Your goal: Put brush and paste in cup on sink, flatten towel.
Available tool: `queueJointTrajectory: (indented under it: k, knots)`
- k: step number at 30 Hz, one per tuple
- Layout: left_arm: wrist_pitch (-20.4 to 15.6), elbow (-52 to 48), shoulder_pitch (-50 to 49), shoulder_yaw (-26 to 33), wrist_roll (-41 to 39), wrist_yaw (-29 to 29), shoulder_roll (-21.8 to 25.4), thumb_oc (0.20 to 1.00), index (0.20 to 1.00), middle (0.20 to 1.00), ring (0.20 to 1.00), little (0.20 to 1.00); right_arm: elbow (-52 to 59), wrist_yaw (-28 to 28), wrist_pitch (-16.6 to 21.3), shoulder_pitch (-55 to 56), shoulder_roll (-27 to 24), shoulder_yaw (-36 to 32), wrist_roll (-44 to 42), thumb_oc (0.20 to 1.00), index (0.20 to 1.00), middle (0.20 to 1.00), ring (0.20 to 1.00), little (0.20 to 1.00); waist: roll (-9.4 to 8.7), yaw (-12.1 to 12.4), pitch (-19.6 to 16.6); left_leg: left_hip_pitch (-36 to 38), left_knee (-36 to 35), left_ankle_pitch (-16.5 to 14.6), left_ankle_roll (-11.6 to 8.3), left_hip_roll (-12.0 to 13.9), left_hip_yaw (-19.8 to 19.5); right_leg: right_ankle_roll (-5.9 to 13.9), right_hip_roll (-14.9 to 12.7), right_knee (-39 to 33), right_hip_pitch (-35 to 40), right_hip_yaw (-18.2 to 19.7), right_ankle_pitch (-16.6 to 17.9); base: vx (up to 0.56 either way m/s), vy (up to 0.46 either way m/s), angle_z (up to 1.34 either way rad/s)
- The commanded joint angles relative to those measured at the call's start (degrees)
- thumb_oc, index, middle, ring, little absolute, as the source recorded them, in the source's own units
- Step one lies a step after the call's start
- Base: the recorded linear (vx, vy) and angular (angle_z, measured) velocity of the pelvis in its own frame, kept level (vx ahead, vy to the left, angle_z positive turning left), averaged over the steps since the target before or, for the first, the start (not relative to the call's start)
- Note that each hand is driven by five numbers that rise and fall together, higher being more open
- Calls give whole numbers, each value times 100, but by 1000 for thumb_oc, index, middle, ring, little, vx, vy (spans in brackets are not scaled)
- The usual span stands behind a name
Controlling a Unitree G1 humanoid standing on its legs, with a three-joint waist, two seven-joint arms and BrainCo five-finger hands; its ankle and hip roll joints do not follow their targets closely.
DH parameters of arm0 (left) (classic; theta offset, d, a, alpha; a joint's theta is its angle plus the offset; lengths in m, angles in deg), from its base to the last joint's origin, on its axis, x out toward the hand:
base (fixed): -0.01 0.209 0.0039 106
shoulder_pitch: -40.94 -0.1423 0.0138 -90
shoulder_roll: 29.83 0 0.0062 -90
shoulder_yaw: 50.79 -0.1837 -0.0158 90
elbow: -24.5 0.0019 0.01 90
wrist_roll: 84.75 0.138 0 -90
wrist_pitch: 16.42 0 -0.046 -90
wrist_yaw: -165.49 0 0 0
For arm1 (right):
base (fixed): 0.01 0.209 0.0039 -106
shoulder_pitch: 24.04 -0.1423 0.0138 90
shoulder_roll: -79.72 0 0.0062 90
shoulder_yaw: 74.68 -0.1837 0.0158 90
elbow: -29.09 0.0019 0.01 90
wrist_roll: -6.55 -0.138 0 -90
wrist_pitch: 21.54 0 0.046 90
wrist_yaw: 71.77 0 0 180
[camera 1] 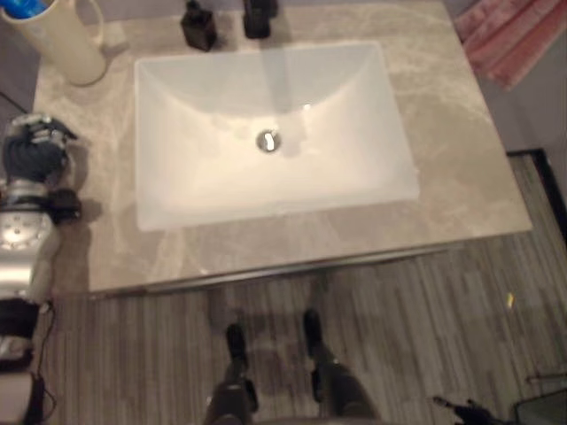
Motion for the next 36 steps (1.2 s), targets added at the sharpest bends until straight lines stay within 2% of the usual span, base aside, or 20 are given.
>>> queueJointTrajectory:
  k: [1, 6, 13, 17, 28, 36]
  knots:
    - [-206, 356, 320, 372, 64, 98, 204, 200, 200, 200, 200, 200, -233, 47, -59, 185, -408, -20, 88, 1000, 1000, 1000, 1000, 1000, 46, -100, -232, 123, 74, -265, 141, 47, -205, 107, -184, -7, 54, -223, -182, 0, 0, 0]
    - [-230, 806, 815, 183, 27, 200, 285, 200, 200, 200, 200, 200, -254, 8, -52, 219, -445, 57, 140, 1000, 1000, 1000, 1000, 1000, 54, -157, -247, 73, 74, -239, 132, 54, -204, 106, -185, -7, 15, -228, -173, 0, 0, 0]
    - [-150, 1612, 1969, -505, -15, 340, 421, 200, 200, 200, 200, 200, -231, 57, -41, 210, -714, 28, 61, 1000, 1000, 1000, 1000, 1000, -10, -285, -260, -20, 74, -208, 105, 82, -189, 131, -160, -7, -74, -212, -140, 0, 0, 0]
    - [-137, 1975, 2412, -759, -40, 405, 475, 200, 200, 200, 200, 200, -264, 25, -50, 241, -705, 43, 6, 1000, 1000, 1000, 1000, 1000, -58, -323, -214, -81, 74, -173, 89, 95, -182, 150, -146, -7, -151, -187, -113, 15, -5, -4]
    - [-74, 2555, 2981, -1044, -82, 577, 616, 200, 200, 200, 200, 200, -240, -24, -33, 276, -566, 109, -186, 1000, 1000, 1000, 1000, 1000, -149, -367, -164, -283, 74, -130, 75, 125, -239, 168, -130, -7, -340, -166, -93, 41, 5, -2]
    - [-85, 2124, 2618, -857, 49, 581, 730, 200, 200, 200, 200, 200, -220, -65, -40, 287, -500, 150, -166, 1000, 1000, 1000, 1000, 1000, -153, -296, -162, -283, 74, -154, 87, 95, -314, 159, -144, -7, -308, -205, -137, 30, 14, 1]
